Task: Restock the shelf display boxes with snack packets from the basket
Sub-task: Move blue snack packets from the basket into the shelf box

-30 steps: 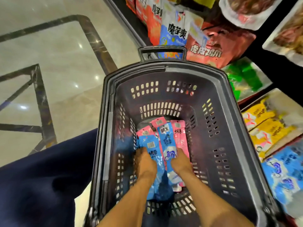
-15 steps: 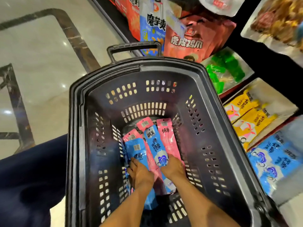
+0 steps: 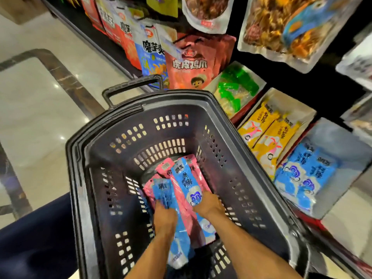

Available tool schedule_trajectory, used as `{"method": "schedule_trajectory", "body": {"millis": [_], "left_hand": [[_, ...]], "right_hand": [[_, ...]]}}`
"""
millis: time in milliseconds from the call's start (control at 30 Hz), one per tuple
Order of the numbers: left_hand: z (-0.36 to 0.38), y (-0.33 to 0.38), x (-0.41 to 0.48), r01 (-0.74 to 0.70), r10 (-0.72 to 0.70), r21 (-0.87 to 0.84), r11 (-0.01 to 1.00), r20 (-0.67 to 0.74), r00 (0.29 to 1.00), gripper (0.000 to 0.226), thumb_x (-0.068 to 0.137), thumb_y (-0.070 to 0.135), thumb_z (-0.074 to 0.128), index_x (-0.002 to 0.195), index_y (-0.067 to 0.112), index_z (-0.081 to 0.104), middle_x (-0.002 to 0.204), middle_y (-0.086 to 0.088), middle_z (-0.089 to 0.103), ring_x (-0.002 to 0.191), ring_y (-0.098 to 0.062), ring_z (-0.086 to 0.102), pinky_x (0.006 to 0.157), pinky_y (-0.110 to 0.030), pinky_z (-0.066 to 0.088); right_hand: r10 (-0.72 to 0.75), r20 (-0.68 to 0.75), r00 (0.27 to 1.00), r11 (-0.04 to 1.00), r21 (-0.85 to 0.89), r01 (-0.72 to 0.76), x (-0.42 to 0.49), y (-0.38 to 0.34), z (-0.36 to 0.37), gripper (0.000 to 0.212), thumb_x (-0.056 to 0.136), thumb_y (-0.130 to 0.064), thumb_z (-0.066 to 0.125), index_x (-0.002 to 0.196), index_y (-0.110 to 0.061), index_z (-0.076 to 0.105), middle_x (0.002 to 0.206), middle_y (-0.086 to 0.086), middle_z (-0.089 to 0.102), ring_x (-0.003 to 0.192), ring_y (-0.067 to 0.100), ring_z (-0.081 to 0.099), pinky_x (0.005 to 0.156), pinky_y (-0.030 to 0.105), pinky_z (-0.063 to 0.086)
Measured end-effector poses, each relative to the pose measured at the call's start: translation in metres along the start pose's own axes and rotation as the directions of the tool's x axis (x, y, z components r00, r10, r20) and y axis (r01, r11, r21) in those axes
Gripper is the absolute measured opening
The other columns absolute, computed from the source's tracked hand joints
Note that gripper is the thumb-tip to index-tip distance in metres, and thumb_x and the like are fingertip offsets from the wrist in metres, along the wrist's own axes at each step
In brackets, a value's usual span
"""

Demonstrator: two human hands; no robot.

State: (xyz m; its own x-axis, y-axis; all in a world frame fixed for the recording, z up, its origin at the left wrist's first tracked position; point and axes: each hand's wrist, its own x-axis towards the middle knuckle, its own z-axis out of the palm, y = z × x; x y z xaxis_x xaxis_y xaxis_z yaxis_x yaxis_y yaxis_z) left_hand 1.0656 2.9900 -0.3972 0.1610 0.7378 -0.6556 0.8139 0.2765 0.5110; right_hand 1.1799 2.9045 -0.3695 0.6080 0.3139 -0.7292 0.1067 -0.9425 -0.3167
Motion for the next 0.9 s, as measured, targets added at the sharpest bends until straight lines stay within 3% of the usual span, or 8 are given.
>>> {"method": "schedule_trajectory", "body": {"millis": [100,200,267,433,633,733,833,900], "left_hand": [[-0.016,0.015,-0.012,-0.024,0.023,-0.032,0.999,-0.027,0.999,0.027,0.083,0.008,0.056,0.109,0.008,0.064,0.097,-0.019,0.069,0.086,-0.036,0.066,0.076,-0.035,0.050],[-0.040,0.039,-0.035,-0.107,0.100,-0.196,0.975,-0.046,0.994,0.014,0.086,0.011,0.058,0.097,0.005,0.064,0.086,-0.018,0.067,0.065,-0.025,0.061,0.072,-0.035,0.050],[-0.058,0.057,-0.052,-0.198,0.189,-0.240,0.950,-0.061,0.980,0.014,0.090,0.013,0.057,0.096,0.003,0.063,0.095,-0.023,0.068,0.077,-0.031,0.065,0.077,-0.041,0.051],[-0.104,0.104,-0.125,-0.281,0.327,-0.416,0.865,0.043,0.944,0.030,0.077,0.003,0.078,0.102,0.011,0.063,0.093,-0.017,0.073,0.078,-0.032,0.069,0.072,-0.047,0.057],[-0.106,0.166,-0.204,-0.548,0.594,-0.265,0.794,0.142,0.792,0.042,0.069,0.010,0.083,0.104,0.024,0.065,0.090,0.000,0.075,0.076,-0.024,0.073,0.073,-0.042,0.059],[-0.074,0.204,-0.231,-0.707,0.719,-0.140,0.694,0.205,0.665,0.046,0.071,0.013,0.080,0.108,0.032,0.061,0.088,0.010,0.072,0.072,-0.008,0.068,0.062,-0.026,0.052],[-0.031,0.232,-0.246,-0.782,0.752,-0.050,0.621,0.321,0.576,0.050,0.075,0.012,0.075,0.104,0.044,0.052,0.083,0.020,0.064,0.069,-0.006,0.065,0.054,-0.023,0.044],[0.003,0.246,-0.242,-0.797,0.723,0.017,0.603,0.412,0.555,0.048,0.073,0.011,0.074,0.108,0.038,0.055,0.084,0.016,0.068,0.067,-0.004,0.065,0.053,-0.023,0.044]], "right_hand": [[-0.044,-0.010,0.999,0.996,0.082,0.044,-0.020,-0.009,-0.016,0.044,0.073,-0.030,0.071,0.114,-0.019,0.061,0.119,0.009,0.067,0.106,0.029,0.065,0.087,0.035,0.054],[-0.126,-0.075,0.989,0.969,0.202,0.139,-0.045,-0.017,-0.037,0.048,0.072,-0.029,0.070,0.118,-0.024,0.058,0.115,0.006,0.069,0.103,0.026,0.066,0.083,0.031,0.054],[-0.205,-0.130,0.970,0.920,0.313,0.237,-0.068,-0.020,-0.058,0.043,0.076,-0.027,0.073,0.117,-0.025,0.059,0.111,-0.001,0.070,0.096,0.017,0.065,0.074,0.021,0.050],[-0.308,-0.315,0.898,0.746,0.505,0.434,-0.127,-0.015,-0.113,0.026,0.073,-0.025,0.082,0.080,-0.029,0.058,0.089,-0.007,0.068,0.083,0.011,0.064,0.072,0.026,0.051],[-0.164,-0.474,0.865,0.611,0.640,0.466,-0.174,0.038,-0.187,0.025,0.076,-0.026,0.080,0.081,-0.033,0.057,0.085,-0.006,0.070,0.074,0.009,0.064,0.064,0.026,0.051],[-0.043,-0.489,0.871,0.589,0.692,0.418,-0.176,0.083,-0.209,0.029,0.078,-0.030,0.080,0.087,-0.036,0.053,0.086,-0.007,0.067,0.080,0.015,0.064,0.066,0.026,0.048],[0.073,-0.474,0.877,0.591,0.729,0.345,-0.165,0.130,-0.214,0.024,0.080,-0.030,0.078,0.088,-0.030,0.056,0.080,-0.009,0.064,0.077,0.015,0.063,0.061,0.026,0.047],[0.144,-0.456,0.878,0.589,0.753,0.294,-0.151,0.158,-0.209,0.025,0.077,-0.026,0.081,0.087,-0.026,0.058,0.081,-0.006,0.066,0.079,0.018,0.064,0.068,0.028,0.049]]}}
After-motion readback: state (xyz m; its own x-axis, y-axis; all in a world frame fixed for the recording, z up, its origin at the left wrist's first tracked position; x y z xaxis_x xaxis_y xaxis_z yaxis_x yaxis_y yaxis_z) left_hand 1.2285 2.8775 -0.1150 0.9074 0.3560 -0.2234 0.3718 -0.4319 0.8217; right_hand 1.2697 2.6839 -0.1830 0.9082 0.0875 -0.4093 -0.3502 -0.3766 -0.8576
